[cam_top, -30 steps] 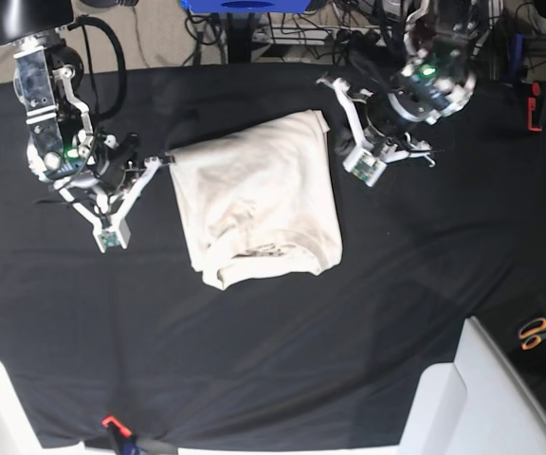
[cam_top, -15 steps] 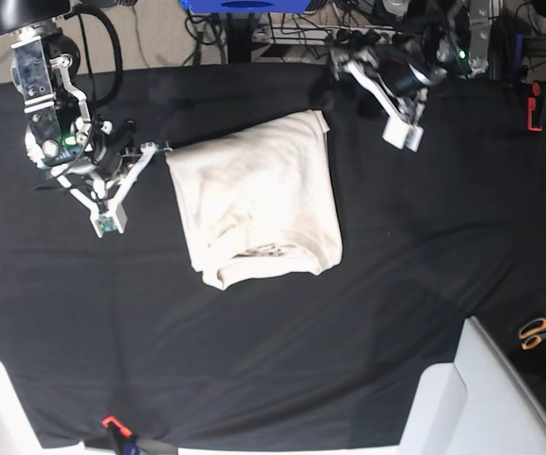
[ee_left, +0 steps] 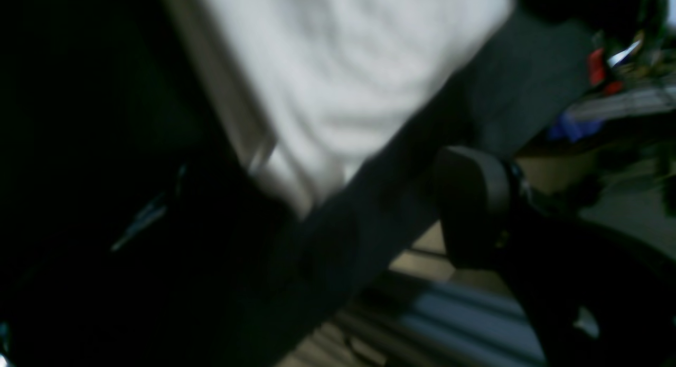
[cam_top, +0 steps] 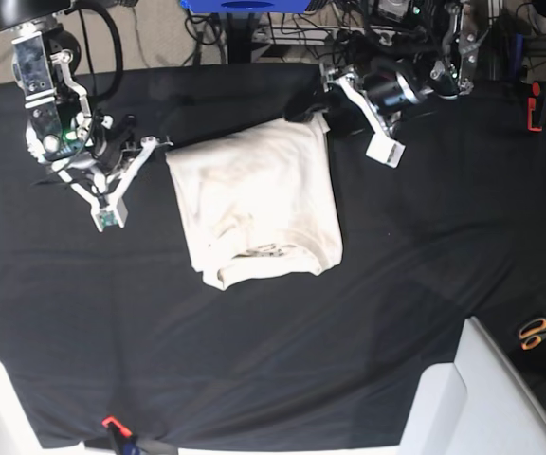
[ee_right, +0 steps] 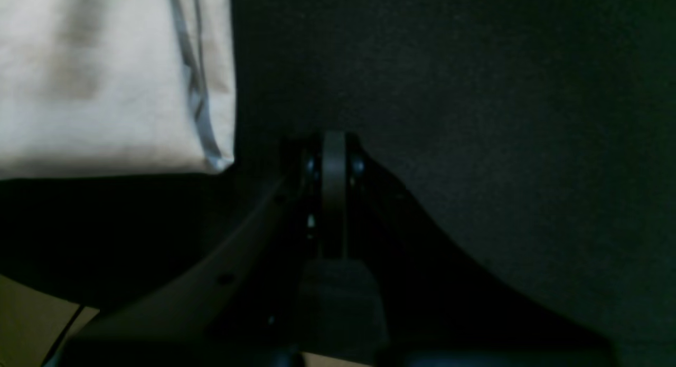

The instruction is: Fold the T-shirt properly

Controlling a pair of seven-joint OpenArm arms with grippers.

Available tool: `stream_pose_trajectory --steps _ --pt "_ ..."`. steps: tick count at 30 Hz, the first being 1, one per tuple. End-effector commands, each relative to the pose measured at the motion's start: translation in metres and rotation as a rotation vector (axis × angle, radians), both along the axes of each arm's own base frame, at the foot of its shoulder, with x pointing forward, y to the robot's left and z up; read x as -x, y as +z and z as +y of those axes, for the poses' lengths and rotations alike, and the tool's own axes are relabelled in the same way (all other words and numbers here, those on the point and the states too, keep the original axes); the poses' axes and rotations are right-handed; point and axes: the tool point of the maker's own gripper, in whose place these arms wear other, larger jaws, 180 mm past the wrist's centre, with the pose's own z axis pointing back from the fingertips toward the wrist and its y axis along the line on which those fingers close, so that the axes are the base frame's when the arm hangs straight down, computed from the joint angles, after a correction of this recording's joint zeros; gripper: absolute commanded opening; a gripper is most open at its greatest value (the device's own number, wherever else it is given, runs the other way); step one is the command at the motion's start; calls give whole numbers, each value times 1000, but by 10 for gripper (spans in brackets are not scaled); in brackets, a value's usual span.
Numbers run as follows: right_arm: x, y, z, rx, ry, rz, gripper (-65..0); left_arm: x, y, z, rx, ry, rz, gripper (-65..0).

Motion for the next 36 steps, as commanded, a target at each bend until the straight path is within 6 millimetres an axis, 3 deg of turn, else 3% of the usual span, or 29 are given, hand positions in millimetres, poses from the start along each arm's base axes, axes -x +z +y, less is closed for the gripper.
stream_pose_trajectory --steps 1,10,12,14,19,24,31,36 --pt "-9 8 -1 1 4 -39 -648 3 -7 5 -33 -11 28 -86" --pt "-9 8 -2 2 2 -37 -648 -9 -16 -1 -10 8 50 -89" --pt "-10 8 -2 2 2 -38 -648 -12 -21 -2 -6 10 65 -122" --pt "-10 8 -2 2 2 -38 -648 -10 -26 -2 -3 14 85 -235" --pt "-10 8 -2 2 1 -39 -648 -12 -27 -1 -3 16 85 -650" --pt "-11 9 -2 2 1 -43 -648 -14 -27 5 -21 5 82 -650" --pt "-12 9 -2 1 0 -45 -648 -6 -31 42 -116 -43 96 -650" --pt "-12 9 1 -5 -1 -45 -648 3 -34 43 -154 -135 109 -650"
